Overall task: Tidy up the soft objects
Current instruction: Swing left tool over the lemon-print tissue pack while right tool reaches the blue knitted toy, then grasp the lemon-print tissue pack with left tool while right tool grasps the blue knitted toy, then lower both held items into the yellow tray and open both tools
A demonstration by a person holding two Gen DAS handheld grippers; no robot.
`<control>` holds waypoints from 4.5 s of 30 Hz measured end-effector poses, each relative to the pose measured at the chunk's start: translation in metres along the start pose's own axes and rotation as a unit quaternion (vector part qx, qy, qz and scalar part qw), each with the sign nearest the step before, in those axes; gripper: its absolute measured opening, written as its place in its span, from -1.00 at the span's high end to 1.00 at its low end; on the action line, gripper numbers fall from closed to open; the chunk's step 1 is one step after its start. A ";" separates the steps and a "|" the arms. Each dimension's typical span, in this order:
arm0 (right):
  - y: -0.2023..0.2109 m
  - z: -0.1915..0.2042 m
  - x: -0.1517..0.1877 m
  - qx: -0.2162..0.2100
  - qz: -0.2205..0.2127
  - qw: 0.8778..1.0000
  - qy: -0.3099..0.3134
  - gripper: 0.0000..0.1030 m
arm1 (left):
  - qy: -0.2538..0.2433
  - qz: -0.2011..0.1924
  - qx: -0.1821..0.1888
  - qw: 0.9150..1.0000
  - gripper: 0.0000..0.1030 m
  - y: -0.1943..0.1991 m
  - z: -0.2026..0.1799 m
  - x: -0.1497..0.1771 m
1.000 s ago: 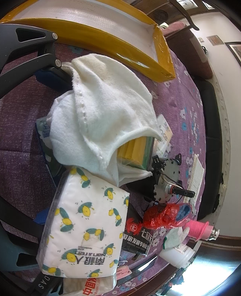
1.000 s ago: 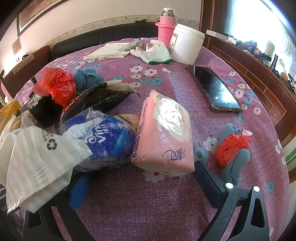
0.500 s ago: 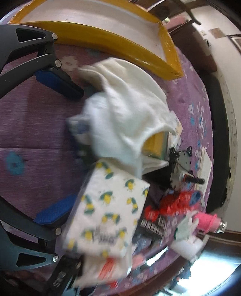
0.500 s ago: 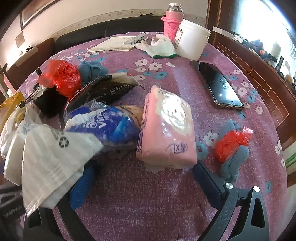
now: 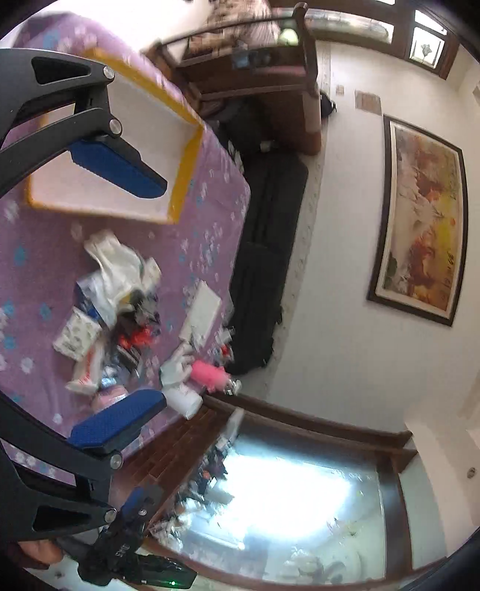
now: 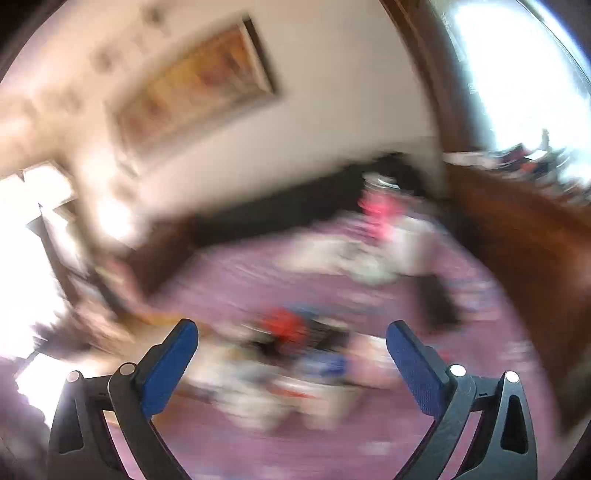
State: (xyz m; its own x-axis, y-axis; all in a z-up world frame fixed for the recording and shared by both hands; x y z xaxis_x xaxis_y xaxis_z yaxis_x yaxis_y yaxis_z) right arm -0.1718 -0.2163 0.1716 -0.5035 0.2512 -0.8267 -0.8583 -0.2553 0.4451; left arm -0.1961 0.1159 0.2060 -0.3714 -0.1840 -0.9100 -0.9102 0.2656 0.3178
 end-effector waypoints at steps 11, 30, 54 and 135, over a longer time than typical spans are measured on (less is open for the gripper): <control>0.066 -0.023 -0.059 0.151 -0.098 0.983 0.029 -0.99 | -0.076 -0.038 0.010 0.996 -1.00 0.040 -0.022 -0.075; -0.119 -0.115 0.033 0.168 0.131 0.976 -0.047 -0.30 | 0.002 0.283 0.037 0.958 -0.90 -0.175 -0.005 0.115; -0.147 -0.048 0.019 0.156 -0.024 0.987 0.035 -0.74 | 0.063 0.101 -0.288 0.950 -0.91 0.075 0.052 0.044; -0.210 0.178 -0.001 -0.127 0.195 0.971 0.060 0.41 | 0.081 0.193 -0.053 0.976 -0.58 -0.176 0.193 -0.019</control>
State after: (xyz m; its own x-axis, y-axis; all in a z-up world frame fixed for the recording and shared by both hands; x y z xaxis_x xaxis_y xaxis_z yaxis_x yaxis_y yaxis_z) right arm -0.0084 0.0035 0.1397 -0.7564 -0.0180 -0.6539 -0.5455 -0.5342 0.6458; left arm 0.0064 0.2555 0.1159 -0.7068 -0.2392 -0.6657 -0.7074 0.2464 0.6625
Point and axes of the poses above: each gripper's, at about its wrist camera, not at the fingertips, and y roughly against the way its jaws point, z to its left, x to its underside, the point moved 2 cm from there along -y, roughly the way its jaws point, and after that the axes turned 4 degrees about x, right-handed, at the moved point
